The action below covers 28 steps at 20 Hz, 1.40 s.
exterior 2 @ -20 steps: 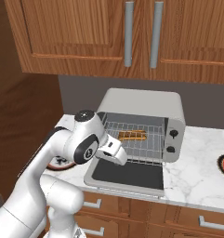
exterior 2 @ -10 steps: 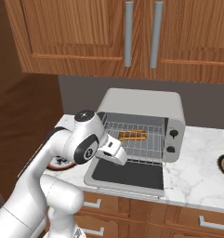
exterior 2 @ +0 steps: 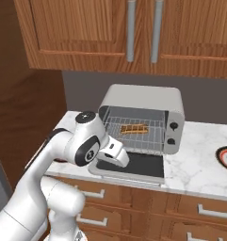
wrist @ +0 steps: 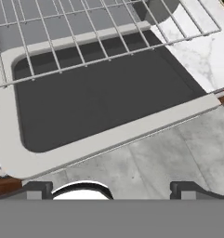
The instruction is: Open the toaster oven door. Place the hotdog bun on the bottom rack in the toaster oven and place the chicken drumstick on the top rack.
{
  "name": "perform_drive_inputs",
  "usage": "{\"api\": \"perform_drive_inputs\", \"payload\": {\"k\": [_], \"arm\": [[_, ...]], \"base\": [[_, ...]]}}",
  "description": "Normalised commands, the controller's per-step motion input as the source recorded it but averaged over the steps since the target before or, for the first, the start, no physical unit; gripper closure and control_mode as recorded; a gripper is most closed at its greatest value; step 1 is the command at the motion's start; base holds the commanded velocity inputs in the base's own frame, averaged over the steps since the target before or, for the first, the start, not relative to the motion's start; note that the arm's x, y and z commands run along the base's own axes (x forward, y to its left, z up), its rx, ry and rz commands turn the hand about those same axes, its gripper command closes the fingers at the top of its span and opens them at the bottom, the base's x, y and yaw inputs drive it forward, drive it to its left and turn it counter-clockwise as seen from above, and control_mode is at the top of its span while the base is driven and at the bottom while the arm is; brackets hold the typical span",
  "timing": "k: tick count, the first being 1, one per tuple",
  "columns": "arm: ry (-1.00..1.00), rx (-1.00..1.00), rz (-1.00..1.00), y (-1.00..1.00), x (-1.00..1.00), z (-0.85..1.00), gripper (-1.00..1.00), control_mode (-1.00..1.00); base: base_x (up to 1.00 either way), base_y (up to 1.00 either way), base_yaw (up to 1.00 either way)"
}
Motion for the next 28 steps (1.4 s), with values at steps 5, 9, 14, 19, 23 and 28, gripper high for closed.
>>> {"api": "perform_drive_inputs", "payload": {"k": [5,9,14,19,23,28], "arm": [[0.0,0.0,0.0,0.0,0.0,0.0,-1.0,1.0],[0.0,0.0,0.0,0.0,0.0,0.0,-1.0,1.0],[0.0,0.0,0.0,0.0,0.0,0.0,-1.0,1.0],[0.0,0.0,0.0,0.0,0.0,0.0,-1.0,1.0],[0.0,0.0,0.0,0.0,0.0,0.0,-1.0,1.0],[0.0,0.0,0.0,0.0,0.0,0.0,-1.0,1.0]], "base": [[0.0,-0.69,0.0],[0.0,-0.78,-0.01],[0.02,-0.75,-0.03],[0.26,-0.6,-0.03],[0.32,-0.46,-0.02],[0.37,-0.31,0.0]]}}
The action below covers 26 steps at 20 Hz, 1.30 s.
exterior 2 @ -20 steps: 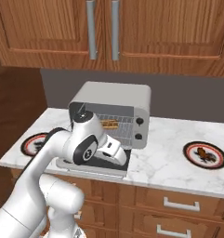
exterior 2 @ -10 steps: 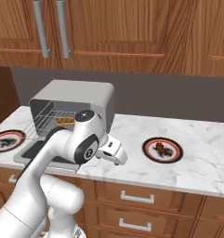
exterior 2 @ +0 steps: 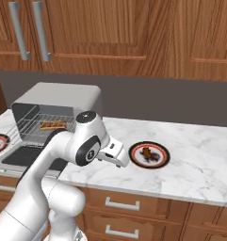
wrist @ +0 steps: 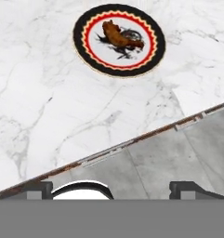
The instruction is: Open the toaster oven door. Place the hotdog bun on the bottom rack in the toaster oven and place the chicken drumstick on the top rack.
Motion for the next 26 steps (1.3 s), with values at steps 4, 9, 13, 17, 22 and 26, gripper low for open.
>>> {"api": "perform_drive_inputs", "payload": {"k": [4,9,13,17,22,26], "arm": [[0.0,0.0,0.0,0.0,0.0,0.0,-1.0,1.0],[0.0,0.0,0.0,0.0,0.0,0.0,-1.0,1.0],[0.0,0.0,0.0,0.0,0.0,0.0,-1.0,1.0],[0.0,0.0,0.0,0.0,0.0,0.0,-1.0,1.0],[0.0,0.0,0.0,0.0,0.0,0.0,-1.0,-1.0],[0.0,0.0,0.0,0.0,0.0,0.0,-1.0,-1.0]], "base": [[0.38,-0.28,0.0],[0.34,-0.16,0.01],[0.0,0.0,0.0],[0.0,0.0,0.0],[0.0,0.0,0.0],[0.0,0.0,0.0]]}}
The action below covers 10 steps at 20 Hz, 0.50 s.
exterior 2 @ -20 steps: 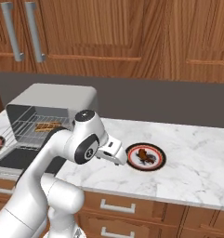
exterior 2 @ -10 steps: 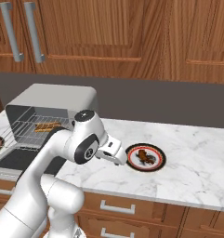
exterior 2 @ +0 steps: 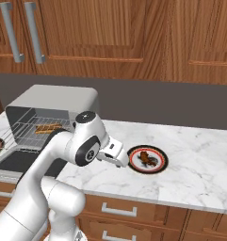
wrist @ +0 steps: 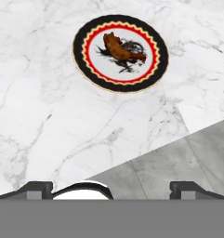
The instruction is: Open the toaster oven door. Place the hotdog bun on the bottom rack in the toaster oven and place the chicken drumstick on the top rack.
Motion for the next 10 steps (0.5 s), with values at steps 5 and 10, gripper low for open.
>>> {"api": "perform_drive_inputs", "payload": {"k": [5,10], "arm": [[0.0,0.0,0.0,0.0,0.0,0.0,-1.0,-1.0],[-0.08,0.05,0.15,-0.16,0.02,-0.03,-1.0,-1.0]], "base": [[0.0,0.0,0.0],[0.0,0.0,0.0]]}}
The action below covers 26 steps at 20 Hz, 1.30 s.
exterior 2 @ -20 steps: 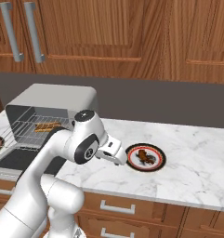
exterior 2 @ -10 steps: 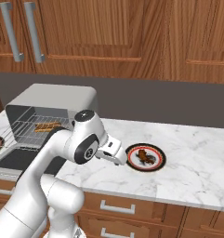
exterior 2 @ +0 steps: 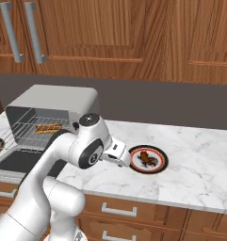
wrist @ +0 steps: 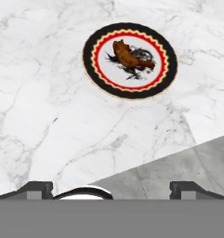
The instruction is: Open the toaster oven door. Place the hotdog bun on the bottom rack in the toaster oven and place the chicken drumstick on the top rack.
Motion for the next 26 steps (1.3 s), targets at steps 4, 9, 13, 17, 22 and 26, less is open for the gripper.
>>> {"api": "perform_drive_inputs", "payload": {"k": [4,9,13,17,22,26], "arm": [[-0.02,0.12,0.16,-0.43,0.14,0.0,-1.0,-1.0],[0.0,0.08,0.07,-0.41,0.21,0.0,-1.0,-1.0],[0.0,0.03,0.03,-0.31,0.31,0.0,-1.0,-1.0],[0.0,0.0,0.0,-0.25,0.31,0.0,-1.0,-1.0],[0.0,0.0,0.04,-0.18,0.18,-0.05,-1.0,-1.0],[-0.03,0.0,0.1,-0.03,0.28,-0.12,-1.0,-1.0]], "base": [[0.0,0.0,0.0],[0.0,0.0,0.0],[0.0,0.0,0.0],[0.0,0.0,0.0],[0.0,0.0,0.0],[0.0,0.0,0.0]]}}
